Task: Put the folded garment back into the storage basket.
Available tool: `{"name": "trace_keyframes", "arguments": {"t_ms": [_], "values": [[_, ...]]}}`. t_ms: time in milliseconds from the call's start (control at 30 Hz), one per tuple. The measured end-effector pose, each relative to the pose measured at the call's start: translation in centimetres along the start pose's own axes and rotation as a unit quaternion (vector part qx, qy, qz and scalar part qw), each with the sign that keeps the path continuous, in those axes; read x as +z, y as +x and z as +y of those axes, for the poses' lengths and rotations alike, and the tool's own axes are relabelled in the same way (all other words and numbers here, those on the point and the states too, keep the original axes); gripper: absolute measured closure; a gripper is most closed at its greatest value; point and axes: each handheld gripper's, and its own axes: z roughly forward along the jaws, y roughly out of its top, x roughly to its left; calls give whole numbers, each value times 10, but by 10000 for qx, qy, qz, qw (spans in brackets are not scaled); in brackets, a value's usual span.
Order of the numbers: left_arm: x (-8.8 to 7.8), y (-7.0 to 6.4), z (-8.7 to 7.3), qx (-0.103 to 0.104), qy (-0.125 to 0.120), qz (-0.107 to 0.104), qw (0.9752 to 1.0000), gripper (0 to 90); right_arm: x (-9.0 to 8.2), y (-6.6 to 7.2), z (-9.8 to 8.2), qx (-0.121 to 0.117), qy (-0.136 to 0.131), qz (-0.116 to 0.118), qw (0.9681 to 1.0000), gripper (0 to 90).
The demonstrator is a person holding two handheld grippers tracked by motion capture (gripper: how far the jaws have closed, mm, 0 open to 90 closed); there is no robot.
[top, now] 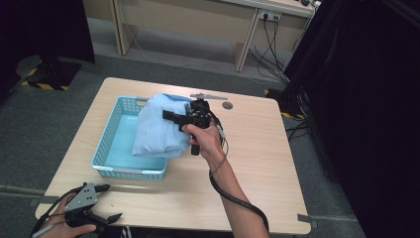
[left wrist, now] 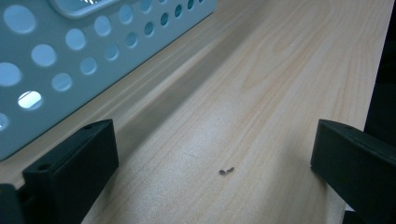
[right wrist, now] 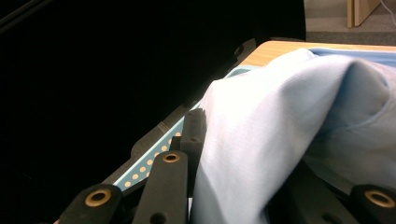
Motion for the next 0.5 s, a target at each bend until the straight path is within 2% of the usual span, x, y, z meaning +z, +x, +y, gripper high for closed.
{"name": "trace_keyframes", "arguments": {"t_ms": [500], "values": [[0,0,0,-3,-5,1,10000,0,21,6,-1,31,76,52,10000,758]]}}
